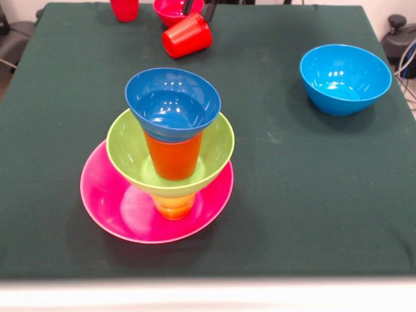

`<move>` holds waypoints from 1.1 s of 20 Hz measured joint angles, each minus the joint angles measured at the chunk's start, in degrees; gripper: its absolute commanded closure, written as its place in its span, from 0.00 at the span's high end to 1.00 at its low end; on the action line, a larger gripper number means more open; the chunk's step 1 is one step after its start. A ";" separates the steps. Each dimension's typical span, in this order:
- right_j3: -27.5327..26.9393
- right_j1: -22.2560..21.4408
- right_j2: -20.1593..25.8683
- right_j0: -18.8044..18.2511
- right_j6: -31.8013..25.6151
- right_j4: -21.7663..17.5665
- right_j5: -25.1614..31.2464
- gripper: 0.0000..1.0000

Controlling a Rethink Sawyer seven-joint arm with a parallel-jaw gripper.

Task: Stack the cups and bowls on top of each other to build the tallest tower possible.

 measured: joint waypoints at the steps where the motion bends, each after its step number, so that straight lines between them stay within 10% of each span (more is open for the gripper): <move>1: -0.01 0.39 -0.02 0.01 0.00 0.32 -0.38 1.00; 22: 0.03 7.71 0.02 -0.04 0.00 3.81 -8.52 1.00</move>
